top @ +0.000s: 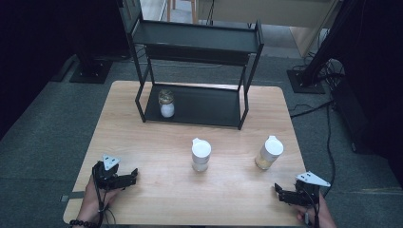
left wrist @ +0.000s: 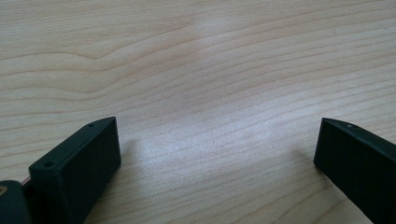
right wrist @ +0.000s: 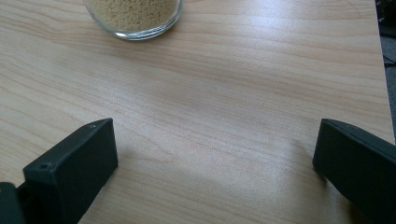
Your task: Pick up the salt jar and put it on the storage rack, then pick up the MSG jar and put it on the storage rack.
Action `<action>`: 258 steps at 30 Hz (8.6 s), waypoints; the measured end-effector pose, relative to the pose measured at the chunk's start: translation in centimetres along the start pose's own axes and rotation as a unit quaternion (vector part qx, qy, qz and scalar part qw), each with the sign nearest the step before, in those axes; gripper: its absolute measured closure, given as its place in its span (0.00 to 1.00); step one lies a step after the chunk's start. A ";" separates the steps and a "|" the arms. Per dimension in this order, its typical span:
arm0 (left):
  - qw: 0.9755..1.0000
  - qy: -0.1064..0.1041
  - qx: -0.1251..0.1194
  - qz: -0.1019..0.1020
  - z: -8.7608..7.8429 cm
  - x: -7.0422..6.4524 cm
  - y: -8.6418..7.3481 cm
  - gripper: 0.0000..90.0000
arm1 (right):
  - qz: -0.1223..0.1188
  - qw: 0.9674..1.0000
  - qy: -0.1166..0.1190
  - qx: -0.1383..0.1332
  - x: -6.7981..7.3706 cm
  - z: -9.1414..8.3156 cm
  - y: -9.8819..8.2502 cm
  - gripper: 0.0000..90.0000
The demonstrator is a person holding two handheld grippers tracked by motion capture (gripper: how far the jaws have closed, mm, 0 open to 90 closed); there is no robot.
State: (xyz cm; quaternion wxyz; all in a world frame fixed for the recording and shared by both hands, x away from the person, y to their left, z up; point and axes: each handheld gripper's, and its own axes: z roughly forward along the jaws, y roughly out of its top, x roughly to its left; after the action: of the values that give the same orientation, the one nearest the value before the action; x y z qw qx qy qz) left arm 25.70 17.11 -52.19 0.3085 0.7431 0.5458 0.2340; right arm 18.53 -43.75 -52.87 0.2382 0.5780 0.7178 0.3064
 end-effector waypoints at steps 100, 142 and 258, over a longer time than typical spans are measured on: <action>1.000 -0.004 0.000 0.002 -1.7 1.8 -1.7 0.01 | -0.164 0.975 0.144 -0.037 20.1 1.1 10.7 0.05; 1.000 -0.009 0.001 0.008 -1.7 1.9 -1.6 0.01 | -0.154 0.975 0.154 -0.035 24.0 4.0 14.1 0.08; 1.000 -0.016 -0.001 0.014 -2.3 2.1 -2.3 0.01 | -0.097 0.991 0.093 -0.024 23.2 12.9 31.4 0.34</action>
State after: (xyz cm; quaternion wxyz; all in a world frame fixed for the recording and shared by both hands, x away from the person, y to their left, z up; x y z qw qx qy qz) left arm 23.25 20.06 -52.18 0.3145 0.7539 0.5305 0.2267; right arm 43.88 -14.47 -39.13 0.2126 0.4688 0.7819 0.3515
